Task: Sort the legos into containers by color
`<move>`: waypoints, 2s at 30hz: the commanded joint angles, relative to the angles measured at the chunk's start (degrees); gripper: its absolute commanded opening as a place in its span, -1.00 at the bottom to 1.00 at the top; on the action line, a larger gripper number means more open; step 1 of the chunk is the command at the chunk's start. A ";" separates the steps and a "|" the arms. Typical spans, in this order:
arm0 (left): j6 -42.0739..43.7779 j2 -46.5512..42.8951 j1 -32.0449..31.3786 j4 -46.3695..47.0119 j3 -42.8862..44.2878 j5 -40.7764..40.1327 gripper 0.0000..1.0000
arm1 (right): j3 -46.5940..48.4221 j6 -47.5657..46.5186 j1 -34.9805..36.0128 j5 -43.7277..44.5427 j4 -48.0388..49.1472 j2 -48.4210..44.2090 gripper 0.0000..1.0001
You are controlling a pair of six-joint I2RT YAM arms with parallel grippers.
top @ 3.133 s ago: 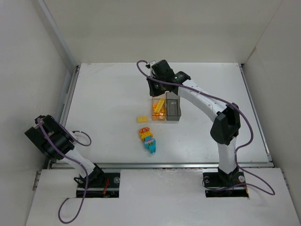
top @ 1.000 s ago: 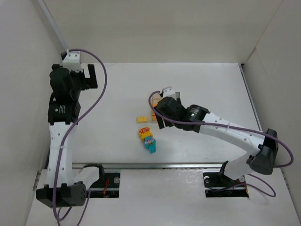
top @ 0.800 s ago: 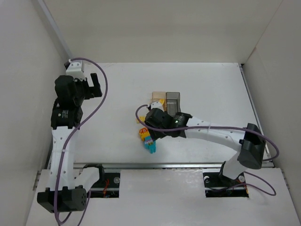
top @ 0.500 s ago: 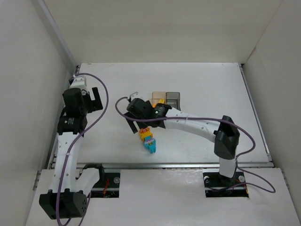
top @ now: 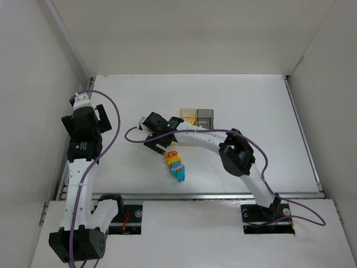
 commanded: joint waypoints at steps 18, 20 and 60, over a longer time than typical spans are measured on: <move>-0.33 5.36 1.68 2.77 2.34 -1.30 0.84 | 2.80 -4.13 -4.31 -11.28 1.61 6.45 0.22; -0.33 5.36 1.68 2.77 2.34 -1.30 0.84 | 2.80 -2.91 -5.02 -12.68 1.61 6.45 0.06; 0.19 4.83 1.68 3.30 0.76 1.51 0.84 | -1.51 35.68 -20.40 4.55 5.66 -9.37 0.60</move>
